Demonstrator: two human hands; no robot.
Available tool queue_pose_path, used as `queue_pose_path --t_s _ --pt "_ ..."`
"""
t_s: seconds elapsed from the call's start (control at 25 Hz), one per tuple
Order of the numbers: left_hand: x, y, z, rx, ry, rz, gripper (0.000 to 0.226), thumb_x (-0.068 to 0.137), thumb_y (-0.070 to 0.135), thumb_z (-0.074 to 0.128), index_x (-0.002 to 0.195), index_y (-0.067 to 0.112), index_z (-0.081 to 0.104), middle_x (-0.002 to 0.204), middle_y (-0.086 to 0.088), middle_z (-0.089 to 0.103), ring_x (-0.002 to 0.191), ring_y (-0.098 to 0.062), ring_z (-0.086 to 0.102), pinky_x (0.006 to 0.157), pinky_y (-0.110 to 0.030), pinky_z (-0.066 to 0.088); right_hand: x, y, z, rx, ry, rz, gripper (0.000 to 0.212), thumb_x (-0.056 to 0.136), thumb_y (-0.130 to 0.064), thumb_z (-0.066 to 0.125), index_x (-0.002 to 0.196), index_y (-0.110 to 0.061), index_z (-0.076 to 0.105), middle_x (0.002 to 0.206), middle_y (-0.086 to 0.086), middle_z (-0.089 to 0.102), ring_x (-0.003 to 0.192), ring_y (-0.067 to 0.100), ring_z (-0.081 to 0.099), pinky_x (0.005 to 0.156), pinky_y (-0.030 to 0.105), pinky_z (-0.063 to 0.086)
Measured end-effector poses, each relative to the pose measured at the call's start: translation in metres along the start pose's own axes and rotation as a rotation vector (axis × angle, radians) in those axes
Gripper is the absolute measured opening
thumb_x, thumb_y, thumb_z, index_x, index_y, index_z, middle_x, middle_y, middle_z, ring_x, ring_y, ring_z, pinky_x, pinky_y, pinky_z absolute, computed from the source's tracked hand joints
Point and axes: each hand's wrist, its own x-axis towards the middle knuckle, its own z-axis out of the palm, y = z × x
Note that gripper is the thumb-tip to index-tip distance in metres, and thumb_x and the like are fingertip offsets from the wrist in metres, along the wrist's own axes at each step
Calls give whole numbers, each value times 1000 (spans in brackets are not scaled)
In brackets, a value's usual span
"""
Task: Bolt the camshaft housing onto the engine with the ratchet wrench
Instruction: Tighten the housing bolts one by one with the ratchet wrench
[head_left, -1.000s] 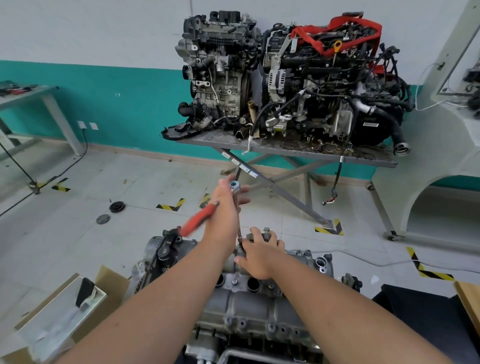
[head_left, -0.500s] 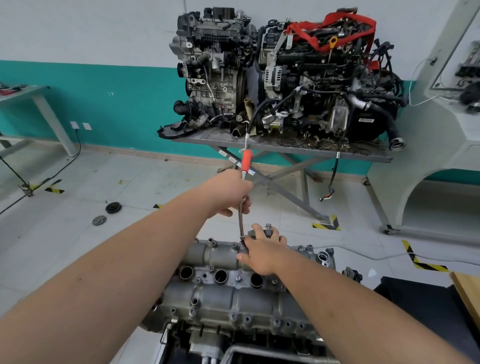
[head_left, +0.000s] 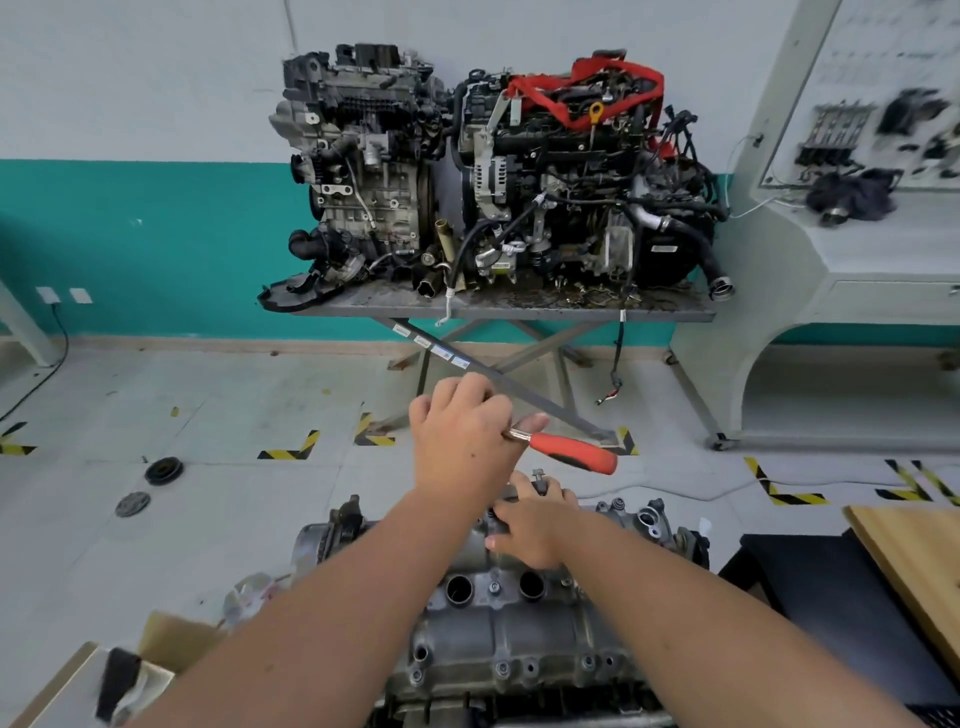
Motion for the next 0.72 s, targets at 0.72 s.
queue_pose_path --t_s 0.72 --pt "41 4 -10 -977 -619 -875 18 95 16 43 84 7 54 54 0 64 69 -23 75 69 -33 51 0 6 -1 27 -26 -42 58 99 -60 37 148 -30 35 161 -3 2 135 44 19 112 55 18"
